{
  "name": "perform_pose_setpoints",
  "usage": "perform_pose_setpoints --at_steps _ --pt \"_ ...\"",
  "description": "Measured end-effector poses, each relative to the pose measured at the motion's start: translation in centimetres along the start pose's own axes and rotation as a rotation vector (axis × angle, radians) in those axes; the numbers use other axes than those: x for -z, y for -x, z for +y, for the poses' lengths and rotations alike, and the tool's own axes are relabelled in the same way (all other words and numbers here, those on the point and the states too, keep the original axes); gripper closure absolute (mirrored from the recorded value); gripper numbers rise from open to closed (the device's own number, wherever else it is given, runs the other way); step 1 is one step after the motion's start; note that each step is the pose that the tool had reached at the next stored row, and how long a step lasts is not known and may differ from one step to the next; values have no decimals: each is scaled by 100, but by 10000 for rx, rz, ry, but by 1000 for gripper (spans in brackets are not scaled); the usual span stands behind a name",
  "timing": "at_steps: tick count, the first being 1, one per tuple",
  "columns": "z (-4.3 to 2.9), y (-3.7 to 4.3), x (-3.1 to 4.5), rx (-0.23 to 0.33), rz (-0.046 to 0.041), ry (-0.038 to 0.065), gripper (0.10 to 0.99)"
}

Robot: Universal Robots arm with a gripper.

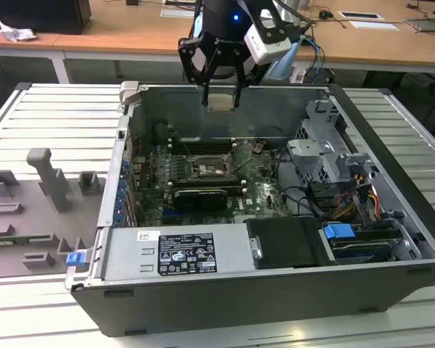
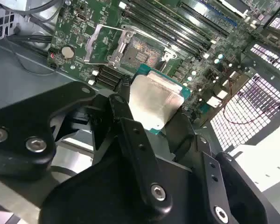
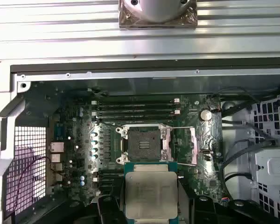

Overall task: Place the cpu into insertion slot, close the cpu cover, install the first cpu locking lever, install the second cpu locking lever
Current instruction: 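Place the cpu into insertion slot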

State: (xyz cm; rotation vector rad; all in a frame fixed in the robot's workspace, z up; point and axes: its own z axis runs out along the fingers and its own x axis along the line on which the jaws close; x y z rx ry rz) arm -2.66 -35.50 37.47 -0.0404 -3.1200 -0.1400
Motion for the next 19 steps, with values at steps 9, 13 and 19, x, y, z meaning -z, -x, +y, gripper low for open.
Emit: perform_pose_setpoints --at_steps 9,13,19 --pt "-6 1 -62 -1168 -109 -83 545" --pt "-7 2 -77 -2200 -197 -62 545" --pt "-8 2 -91 -3450 -302 -37 545"
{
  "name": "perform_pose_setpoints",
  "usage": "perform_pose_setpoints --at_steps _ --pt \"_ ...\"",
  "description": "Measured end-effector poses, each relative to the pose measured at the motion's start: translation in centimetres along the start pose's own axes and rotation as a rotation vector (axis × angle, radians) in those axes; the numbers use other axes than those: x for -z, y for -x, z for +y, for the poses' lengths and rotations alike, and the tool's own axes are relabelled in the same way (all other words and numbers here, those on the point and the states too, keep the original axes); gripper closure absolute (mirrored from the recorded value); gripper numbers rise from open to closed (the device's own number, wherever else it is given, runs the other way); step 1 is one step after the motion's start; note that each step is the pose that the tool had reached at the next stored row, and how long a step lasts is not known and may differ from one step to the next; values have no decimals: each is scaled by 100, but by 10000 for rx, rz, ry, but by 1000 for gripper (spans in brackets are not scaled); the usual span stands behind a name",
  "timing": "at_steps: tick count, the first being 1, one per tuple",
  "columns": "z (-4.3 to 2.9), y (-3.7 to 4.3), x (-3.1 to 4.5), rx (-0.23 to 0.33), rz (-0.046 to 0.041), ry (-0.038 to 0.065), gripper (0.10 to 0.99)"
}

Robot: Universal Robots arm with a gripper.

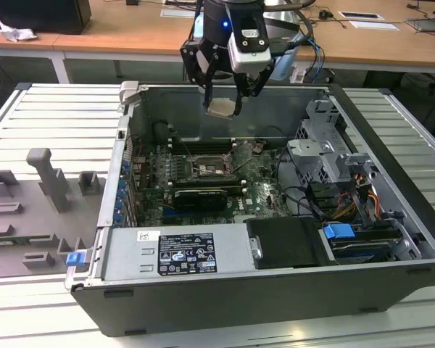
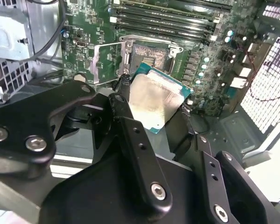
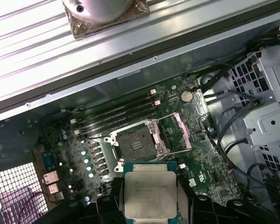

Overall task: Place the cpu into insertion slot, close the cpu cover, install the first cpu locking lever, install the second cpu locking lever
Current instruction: 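Place the cpu into insertion slot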

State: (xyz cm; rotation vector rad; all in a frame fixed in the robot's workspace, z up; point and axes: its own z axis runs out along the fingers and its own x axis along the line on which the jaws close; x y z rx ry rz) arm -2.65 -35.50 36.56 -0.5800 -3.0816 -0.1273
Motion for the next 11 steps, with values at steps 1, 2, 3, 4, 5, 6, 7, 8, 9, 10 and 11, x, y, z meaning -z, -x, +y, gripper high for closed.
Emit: perform_pose_setpoints --at_steps 1,2,3,4,5,6,7,8,9,10,11 --pt "0 0 -7 -69 -5 4 545" --pt "-2 0 -20 -91 -7 2 545" --pt "-3 1 -36 -95 -9 -3 545" --pt "-4 1 -50 -96 -10 -4 545" --pt "-5 1 -64 -96 -11 -9 545" --pt "-6 1 -74 -95 -12 -11 545" --pt "-6 1 -75 -104 -13 -13 545" --pt "-6 1 -76 -121 -14 -12 545" --pt "-6 1 -78 -198 -20 -8 545" --pt "-7 1 -79 -366 -34 -6 545" --pt "-7 1 -80 -512 -45 -3 545"
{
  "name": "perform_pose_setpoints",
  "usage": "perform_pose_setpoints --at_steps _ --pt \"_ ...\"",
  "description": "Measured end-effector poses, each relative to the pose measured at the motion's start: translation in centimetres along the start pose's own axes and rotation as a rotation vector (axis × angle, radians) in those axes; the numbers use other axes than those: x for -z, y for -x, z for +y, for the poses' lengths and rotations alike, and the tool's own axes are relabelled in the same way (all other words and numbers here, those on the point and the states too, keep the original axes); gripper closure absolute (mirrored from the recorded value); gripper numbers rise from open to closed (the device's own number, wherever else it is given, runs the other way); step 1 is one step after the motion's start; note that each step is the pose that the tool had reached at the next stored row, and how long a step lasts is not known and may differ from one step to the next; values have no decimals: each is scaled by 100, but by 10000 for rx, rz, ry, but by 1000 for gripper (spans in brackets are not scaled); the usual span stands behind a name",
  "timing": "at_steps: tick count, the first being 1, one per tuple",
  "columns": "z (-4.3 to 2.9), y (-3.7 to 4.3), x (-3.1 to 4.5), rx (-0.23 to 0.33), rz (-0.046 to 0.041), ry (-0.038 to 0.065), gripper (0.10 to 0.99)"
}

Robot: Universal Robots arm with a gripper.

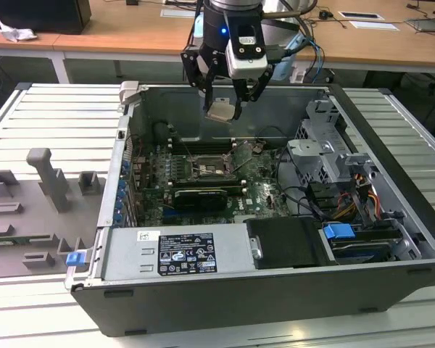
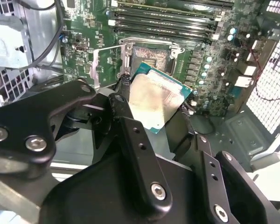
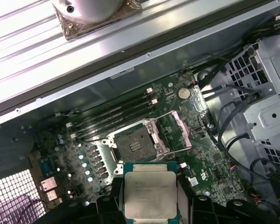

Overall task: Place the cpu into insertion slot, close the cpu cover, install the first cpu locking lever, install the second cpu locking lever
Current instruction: 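Place the cpu into insertion slot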

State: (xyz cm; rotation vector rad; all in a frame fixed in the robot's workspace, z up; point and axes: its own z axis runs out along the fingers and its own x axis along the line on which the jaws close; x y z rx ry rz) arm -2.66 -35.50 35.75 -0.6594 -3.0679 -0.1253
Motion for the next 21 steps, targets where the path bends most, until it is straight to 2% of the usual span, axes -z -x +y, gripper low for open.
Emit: perform_pose_setpoints --at_steps 8,10,11,18,21 --pt "-1 1 -16 -1220 -96 21 545" --pt "-3 1 -37 -2120 -167 36 545" --pt "-3 1 -43 -2334 -183 41 545" --pt "-6 2 -78 -3178 -254 47 545" --pt "-9 2 -117 -3876 -314 51 545"
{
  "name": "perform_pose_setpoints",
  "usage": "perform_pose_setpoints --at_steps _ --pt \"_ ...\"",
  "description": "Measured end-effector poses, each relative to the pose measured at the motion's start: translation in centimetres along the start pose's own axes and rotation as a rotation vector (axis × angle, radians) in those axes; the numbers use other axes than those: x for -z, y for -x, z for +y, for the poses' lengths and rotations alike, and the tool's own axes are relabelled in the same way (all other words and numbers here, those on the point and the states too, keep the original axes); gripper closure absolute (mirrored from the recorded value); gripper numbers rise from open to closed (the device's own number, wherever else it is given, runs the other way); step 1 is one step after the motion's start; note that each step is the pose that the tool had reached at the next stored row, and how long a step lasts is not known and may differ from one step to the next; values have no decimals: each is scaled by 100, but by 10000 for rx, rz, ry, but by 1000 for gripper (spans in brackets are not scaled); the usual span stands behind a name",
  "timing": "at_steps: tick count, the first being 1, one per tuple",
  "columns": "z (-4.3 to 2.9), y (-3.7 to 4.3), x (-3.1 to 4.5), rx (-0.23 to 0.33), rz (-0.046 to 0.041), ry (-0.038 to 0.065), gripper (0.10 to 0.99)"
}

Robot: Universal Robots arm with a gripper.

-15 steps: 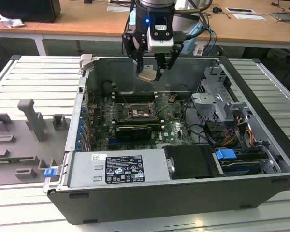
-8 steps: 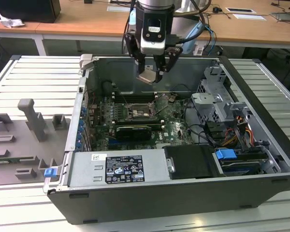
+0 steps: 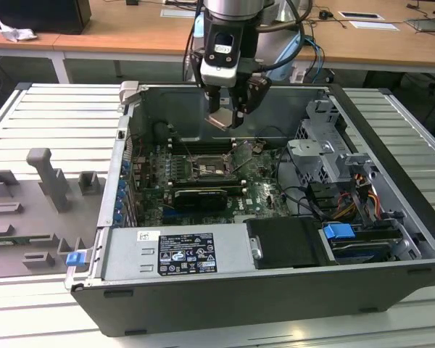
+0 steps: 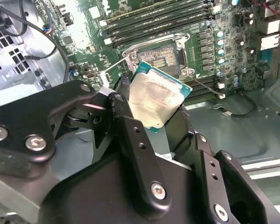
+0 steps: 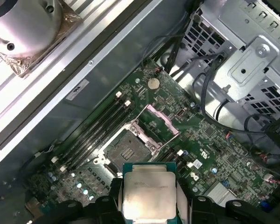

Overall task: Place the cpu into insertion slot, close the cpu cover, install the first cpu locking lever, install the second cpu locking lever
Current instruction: 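Place the cpu into insertion slot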

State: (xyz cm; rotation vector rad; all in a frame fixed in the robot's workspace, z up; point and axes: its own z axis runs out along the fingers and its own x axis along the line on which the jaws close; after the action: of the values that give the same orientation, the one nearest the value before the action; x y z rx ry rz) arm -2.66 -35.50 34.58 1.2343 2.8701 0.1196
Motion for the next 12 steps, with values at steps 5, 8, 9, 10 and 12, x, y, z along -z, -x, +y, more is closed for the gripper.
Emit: perform_pose_setpoints --at_steps 5,8,9,10,12 --pt "-4 1 -44 -1030 -81 15 545" --pt "-5 1 -64 -1587 -123 24 545" --pt "-5 1 -71 -1790 -139 27 545" --pt "-6 1 -73 -1853 -144 28 545" --pt "-6 1 -79 -2015 -156 31 545"
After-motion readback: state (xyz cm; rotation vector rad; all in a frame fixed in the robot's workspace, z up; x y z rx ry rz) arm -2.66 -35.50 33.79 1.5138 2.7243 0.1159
